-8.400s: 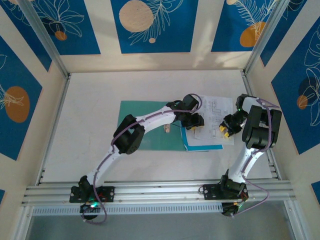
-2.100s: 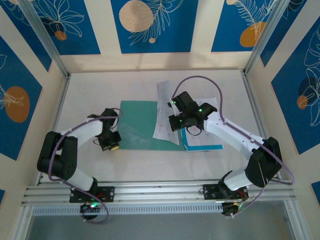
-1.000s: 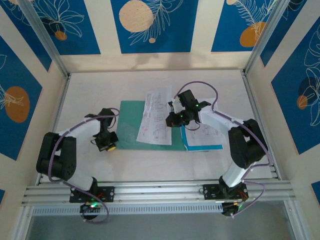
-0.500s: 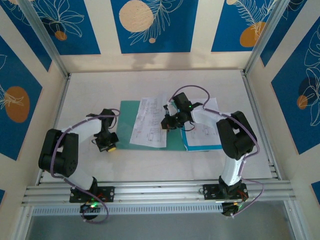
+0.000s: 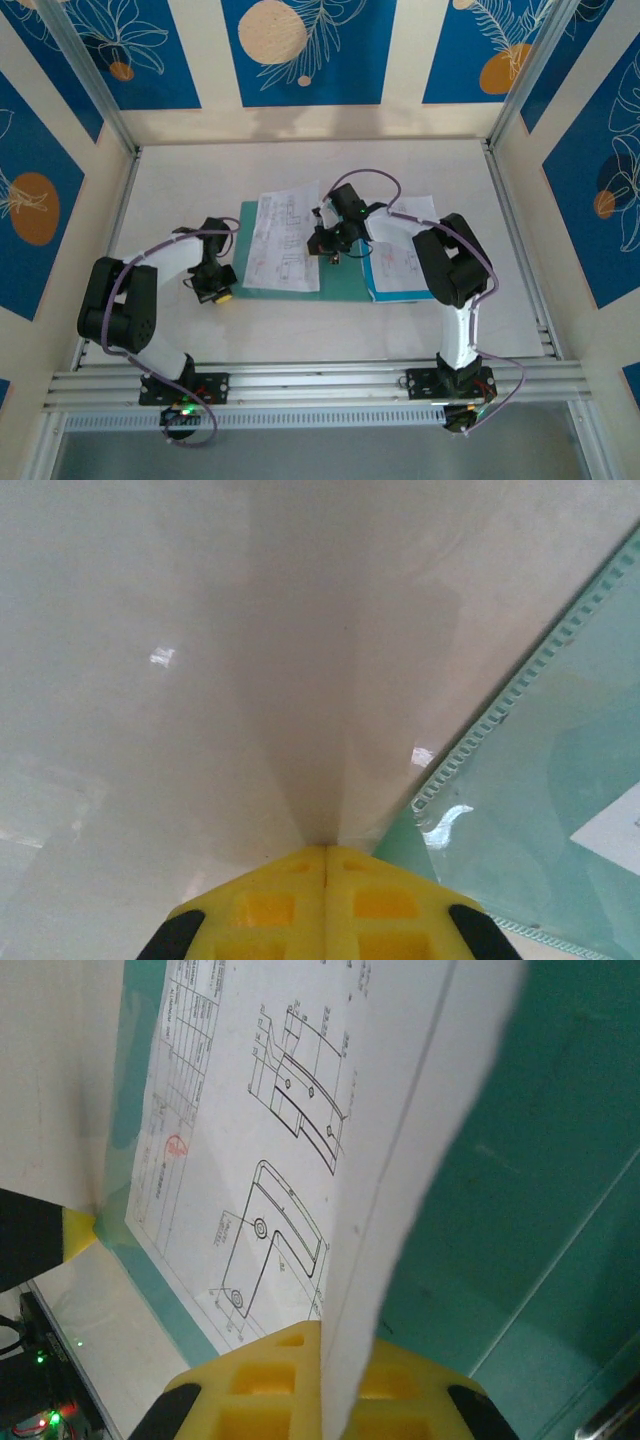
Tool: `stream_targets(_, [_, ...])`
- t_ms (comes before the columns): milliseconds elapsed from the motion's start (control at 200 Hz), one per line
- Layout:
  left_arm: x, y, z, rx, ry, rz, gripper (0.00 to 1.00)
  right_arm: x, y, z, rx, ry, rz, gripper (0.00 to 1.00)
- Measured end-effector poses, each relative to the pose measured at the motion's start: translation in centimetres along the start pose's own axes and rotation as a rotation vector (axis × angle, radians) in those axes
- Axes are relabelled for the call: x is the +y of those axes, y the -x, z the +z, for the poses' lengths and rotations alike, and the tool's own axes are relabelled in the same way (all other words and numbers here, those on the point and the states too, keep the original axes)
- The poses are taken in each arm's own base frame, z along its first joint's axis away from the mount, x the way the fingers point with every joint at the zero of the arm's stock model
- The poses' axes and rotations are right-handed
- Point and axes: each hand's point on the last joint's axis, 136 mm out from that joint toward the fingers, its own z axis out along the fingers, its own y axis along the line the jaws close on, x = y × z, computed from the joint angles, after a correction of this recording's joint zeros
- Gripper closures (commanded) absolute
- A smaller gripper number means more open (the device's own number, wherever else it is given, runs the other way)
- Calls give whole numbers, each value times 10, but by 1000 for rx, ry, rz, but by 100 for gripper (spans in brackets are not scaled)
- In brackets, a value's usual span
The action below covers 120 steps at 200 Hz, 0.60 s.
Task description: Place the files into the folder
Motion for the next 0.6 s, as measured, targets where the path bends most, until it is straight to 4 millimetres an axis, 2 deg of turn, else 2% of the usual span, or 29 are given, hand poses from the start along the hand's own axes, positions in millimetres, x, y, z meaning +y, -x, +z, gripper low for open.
stream_targets(365, [-1,0,0,4,0,2,100,6,0,13,23,25,-4,100])
stream_targets(600, [-1,0,0,8,2,2,100,17,-4,20,45,54,-22,100])
